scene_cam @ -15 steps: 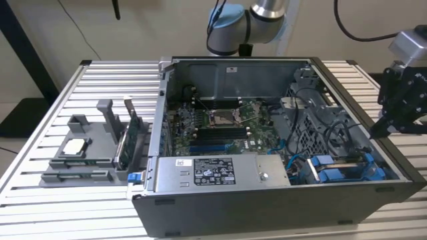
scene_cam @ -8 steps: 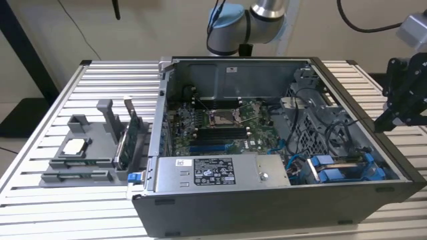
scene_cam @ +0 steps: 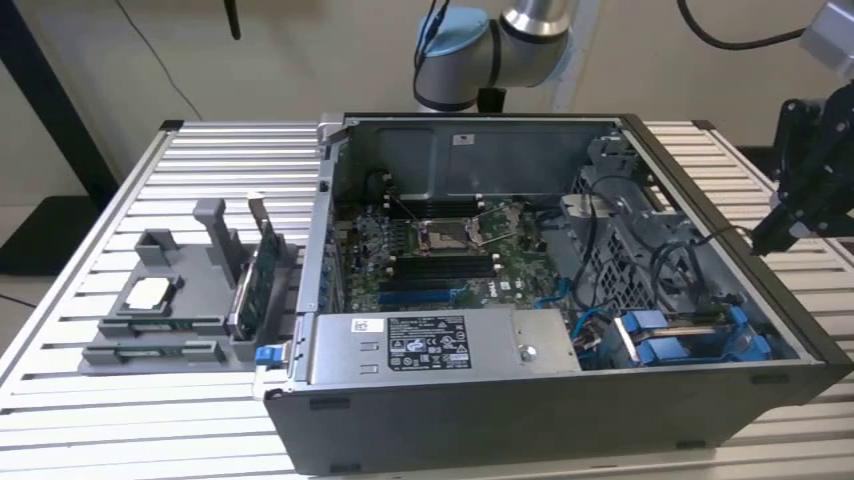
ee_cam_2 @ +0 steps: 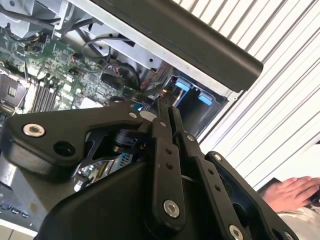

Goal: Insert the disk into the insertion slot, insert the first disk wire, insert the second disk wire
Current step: 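Insert the second disk wire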

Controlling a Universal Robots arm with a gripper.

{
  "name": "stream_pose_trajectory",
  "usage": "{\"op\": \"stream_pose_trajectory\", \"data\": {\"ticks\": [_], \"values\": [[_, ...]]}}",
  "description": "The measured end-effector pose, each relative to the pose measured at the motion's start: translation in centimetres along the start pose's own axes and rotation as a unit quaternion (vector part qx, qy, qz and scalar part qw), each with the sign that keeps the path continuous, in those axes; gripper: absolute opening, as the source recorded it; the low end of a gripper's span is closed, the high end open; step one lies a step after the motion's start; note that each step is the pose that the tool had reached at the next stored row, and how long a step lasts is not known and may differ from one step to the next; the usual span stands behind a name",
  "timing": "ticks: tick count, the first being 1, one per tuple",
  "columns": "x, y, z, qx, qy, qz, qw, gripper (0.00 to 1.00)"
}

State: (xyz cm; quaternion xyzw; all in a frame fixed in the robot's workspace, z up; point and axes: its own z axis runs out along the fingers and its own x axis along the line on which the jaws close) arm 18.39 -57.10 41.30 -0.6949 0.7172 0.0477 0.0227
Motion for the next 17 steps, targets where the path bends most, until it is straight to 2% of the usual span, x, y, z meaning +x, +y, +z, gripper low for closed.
{"op": "stream_pose_trajectory", "data": {"ticks": [7,17], "values": [[0.01,1.44,-0.35,0.0036,-0.0001,0.000,1.0000,0.16],[0.10,4.27,-0.31,0.0142,-0.0004,-0.001,0.9999,0.16]]}}
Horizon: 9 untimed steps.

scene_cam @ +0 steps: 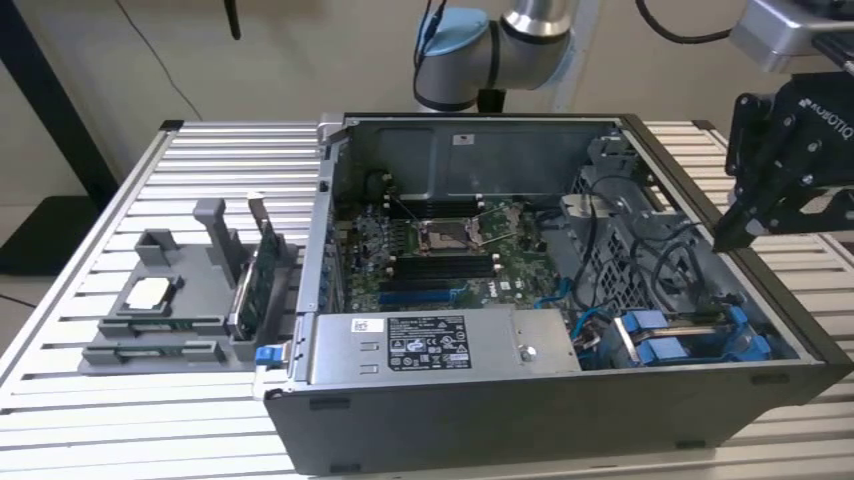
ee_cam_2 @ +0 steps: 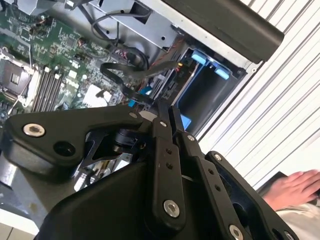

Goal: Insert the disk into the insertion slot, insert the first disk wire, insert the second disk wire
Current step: 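Insert the second disk wire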

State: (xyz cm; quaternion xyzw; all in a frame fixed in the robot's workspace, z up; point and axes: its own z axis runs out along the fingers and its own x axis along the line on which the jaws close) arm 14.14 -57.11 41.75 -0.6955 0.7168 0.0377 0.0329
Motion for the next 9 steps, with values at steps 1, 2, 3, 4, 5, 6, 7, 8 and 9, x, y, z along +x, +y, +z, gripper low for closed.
{"op": "stream_pose_trajectory", "data": {"ticks": [1,2,3,4,5,6,7,8,9], "values": [[0.01,0.33,0.00,0.0014,0.0000,0.000,1.0000,0.16],[0.02,0.64,0.01,0.0029,-0.0001,0.000,1.0000,0.16],[0.03,0.89,0.02,0.0046,0.0000,0.000,1.0000,0.16],[0.04,1.06,0.08,0.0059,0.0001,-0.001,1.0000,0.16],[0.06,1.15,0.20,0.0068,0.0003,-0.001,1.0000,0.16],[0.08,1.18,0.34,0.0074,0.0007,-0.001,1.0000,0.16],[0.09,1.21,0.50,0.0078,0.0013,-0.001,1.0000,0.16],[0.10,1.22,0.66,0.0081,0.0020,-0.001,1.0000,0.16],[0.11,1.22,0.81,0.0085,0.0025,-0.001,1.0000,0.16]]}}
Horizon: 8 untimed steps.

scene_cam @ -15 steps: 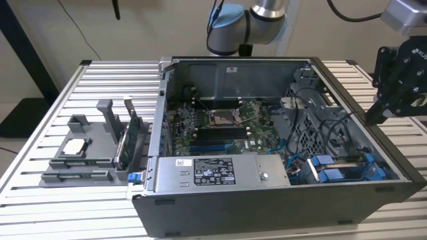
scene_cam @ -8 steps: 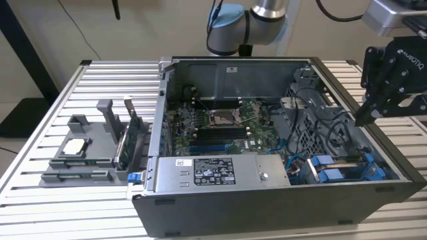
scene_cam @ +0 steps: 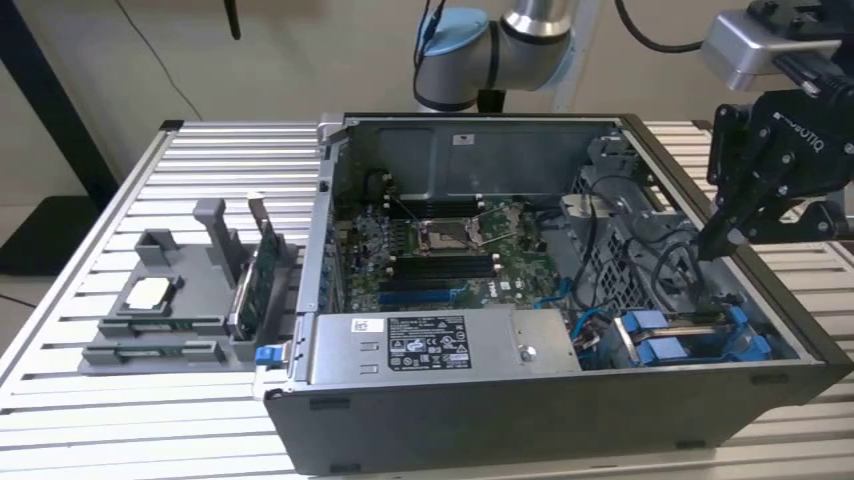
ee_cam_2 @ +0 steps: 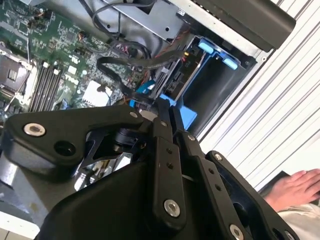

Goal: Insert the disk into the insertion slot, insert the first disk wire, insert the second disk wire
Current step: 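Insert the second disk wire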

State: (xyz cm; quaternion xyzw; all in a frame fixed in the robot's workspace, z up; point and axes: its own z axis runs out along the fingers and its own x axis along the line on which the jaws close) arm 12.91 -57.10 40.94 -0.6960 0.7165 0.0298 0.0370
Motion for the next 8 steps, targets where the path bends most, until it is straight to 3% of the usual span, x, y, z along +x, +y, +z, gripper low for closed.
{"op": "stream_pose_trajectory", "data": {"ticks": [8], "values": [[0.03,0.02,0.28,0.0005,0.0002,0.000,1.0000,0.16]]}}
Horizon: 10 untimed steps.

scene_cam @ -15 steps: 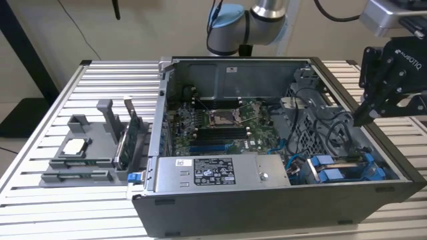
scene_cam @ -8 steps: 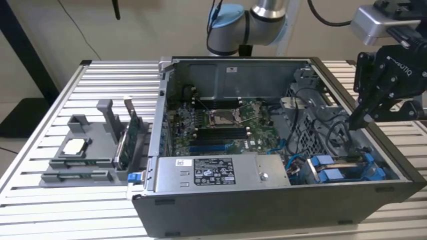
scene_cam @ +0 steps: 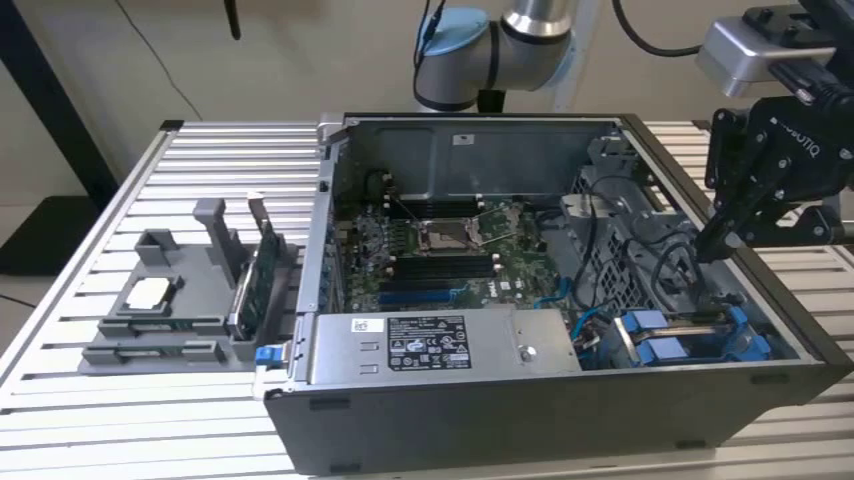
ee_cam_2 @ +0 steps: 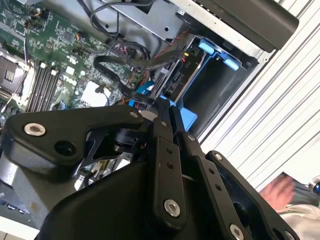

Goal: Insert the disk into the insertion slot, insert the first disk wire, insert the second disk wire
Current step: 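Insert the second disk wire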

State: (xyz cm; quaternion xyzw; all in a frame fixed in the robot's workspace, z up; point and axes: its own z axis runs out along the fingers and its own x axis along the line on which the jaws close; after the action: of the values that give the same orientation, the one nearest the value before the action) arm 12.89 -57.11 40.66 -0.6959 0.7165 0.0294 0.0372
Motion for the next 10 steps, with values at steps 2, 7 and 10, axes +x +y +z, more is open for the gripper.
{"op": "stream_pose_trajectory", "data": {"ticks": [2,7,10], "values": [[0.00,0.00,0.03,0.0000,0.0000,0.000,1.0000,0.16],[0.02,0.00,0.22,0.0000,0.0000,0.000,1.0000,0.16],[0.04,0.01,0.46,0.0000,0.0000,0.000,1.0000,0.16]]}}
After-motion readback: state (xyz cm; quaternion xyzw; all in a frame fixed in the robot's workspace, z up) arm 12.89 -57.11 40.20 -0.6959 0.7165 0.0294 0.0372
